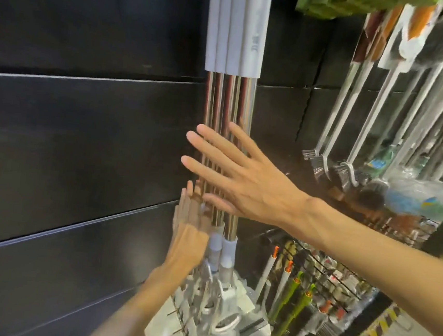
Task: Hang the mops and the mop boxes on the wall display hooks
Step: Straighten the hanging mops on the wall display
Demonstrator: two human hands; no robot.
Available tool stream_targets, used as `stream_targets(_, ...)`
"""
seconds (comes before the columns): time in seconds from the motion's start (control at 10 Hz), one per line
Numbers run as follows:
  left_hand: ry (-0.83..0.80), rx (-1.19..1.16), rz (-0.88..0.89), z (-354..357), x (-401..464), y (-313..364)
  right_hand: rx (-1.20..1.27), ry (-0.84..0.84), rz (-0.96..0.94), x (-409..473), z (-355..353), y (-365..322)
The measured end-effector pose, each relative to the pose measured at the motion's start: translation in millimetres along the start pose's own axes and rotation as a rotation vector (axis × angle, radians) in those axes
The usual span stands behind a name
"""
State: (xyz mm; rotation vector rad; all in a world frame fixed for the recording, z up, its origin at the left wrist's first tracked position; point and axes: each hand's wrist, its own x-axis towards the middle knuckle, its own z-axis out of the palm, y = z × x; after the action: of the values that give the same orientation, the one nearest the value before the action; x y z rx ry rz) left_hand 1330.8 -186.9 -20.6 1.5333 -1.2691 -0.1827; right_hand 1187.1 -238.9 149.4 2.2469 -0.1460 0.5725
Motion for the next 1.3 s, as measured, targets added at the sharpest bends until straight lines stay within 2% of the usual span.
stream_targets(0.1,0.0,0.272,0.048,-20,-2,0,0.128,0.15,0.149,-26,14,9)
stream_targets(0.2,0.047,0.481,0.081,-43,-2,23,0.364,0.298,0.311,-50,33,19)
stream_targets(0.3,0.119,0.697,0.132,-57,-3,63,0.682,0.27,0.487,-73,55,22)
stream_targets(0.5,0.126,1.077,0.337,-70,-9,159,1.387,0.005,0.758,-90,103,-15)
stream_targets(0.6,0.043,1.294,0.479,-66,-4,201,1.727,-0.09,0.846,-88,119,-43)
stream_targets(0.7,-0.115,1.561,0.572,-53,14,233,1.953,-0.083,0.945,-81,129,-69)
stream_targets(0.8,-0.316,1.811,0.543,-35,50,257,2.087,-0.088,1.039,-69,135,-88)
stream_targets(0.9,-0.527,2.027,0.403,-12,87,268,2.246,-0.09,1.089,-63,137,-95)
stream_targets(1.0,-0.684,2.119,0.244,9,117,260,2.331,-0.1,1.15,-52,148,-99)
stream_targets(1.1,-0.824,2.2,0.006,30,147,247,2.397,-0.192,1.199,-38,154,-96)
stream_targets(1.2,-0.957,2.263,-0.022,15,156,223,2.377,-0.335,1.171,-35,152,-89)
stream_targets(1.3,-1.023,2.107,0.095,0,153,215,2.381,-0.441,1.175,-30,157,-89)
